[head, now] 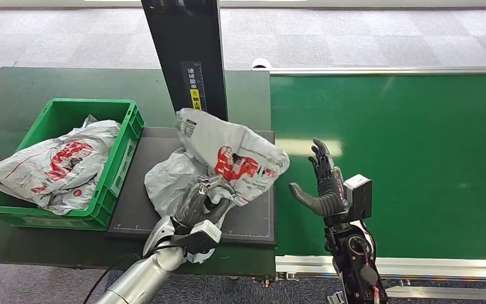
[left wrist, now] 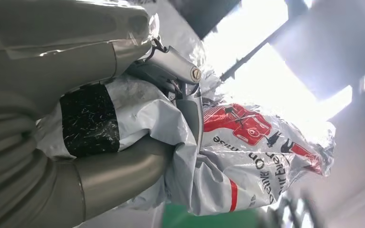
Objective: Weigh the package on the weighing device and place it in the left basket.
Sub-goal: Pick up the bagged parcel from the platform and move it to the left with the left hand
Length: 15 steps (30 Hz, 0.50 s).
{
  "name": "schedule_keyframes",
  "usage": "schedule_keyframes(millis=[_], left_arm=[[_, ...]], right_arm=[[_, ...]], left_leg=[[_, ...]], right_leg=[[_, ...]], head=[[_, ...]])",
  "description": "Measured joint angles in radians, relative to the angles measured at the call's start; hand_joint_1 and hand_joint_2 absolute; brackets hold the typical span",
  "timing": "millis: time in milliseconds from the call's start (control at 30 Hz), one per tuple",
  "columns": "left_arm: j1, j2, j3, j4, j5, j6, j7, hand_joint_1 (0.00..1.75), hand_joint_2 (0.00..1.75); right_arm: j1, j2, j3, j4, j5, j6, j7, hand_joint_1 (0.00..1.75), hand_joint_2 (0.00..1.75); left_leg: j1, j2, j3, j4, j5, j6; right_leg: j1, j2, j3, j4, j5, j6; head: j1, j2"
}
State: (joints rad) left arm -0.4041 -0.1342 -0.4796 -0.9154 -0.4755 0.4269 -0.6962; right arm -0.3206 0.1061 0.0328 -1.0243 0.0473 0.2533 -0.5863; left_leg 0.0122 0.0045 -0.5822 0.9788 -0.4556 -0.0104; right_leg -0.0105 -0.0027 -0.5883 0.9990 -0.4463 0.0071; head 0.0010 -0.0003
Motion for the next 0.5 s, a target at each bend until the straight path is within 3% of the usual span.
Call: schedule_keyframes(millis=[100,200,367,500], left_arm=[[0.019,0.015,-0.009,-0.112,0.125,0.168,-0.002,1.75,1.75],[0.028,0.032,-0.021,-0.204,0.160,0.253,-0.003,1.75,1.75],[0.057,0.045,-0.018,-0.323,0.103,0.267,-0.003,1.75,1.75],[0.093,0.024,0.078,-0.472,-0.044,0.270,-0.004,1.75,1.75]], right_arm=[[0.000,0.002,0.000,0.003,-0.006,-0.004,0.000,0.00,1.75],[-0.001,0.004,0.001,0.008,-0.011,-0.005,0.000,0.00,1.75],[-0.004,0.008,0.004,0.017,-0.018,-0.010,0.000,0.00,1.75],[0.000,0.008,0.008,0.022,-0.027,-0.016,-0.003,0.00,1.75]], left_leg=[[0.000,0.000,-0.001,0.000,0.000,0.000],[0.000,0.000,-0.001,0.000,0.000,0.000],[0.000,0.000,-0.002,0.000,0.000,0.000],[0.000,0.000,-0.002,0.000,0.000,0.000]], right_leg=[[0.000,0.000,-0.001,0.000,0.000,0.000],[0.000,0.000,-0.001,0.000,0.000,0.000],[0.000,0.000,-0.001,0.000,0.000,0.000],[0.000,0.000,-0.002,0.000,0.000,0.000]], head=[[0.000,0.000],[0.000,0.000],[0.000,0.000],[0.000,0.000]])
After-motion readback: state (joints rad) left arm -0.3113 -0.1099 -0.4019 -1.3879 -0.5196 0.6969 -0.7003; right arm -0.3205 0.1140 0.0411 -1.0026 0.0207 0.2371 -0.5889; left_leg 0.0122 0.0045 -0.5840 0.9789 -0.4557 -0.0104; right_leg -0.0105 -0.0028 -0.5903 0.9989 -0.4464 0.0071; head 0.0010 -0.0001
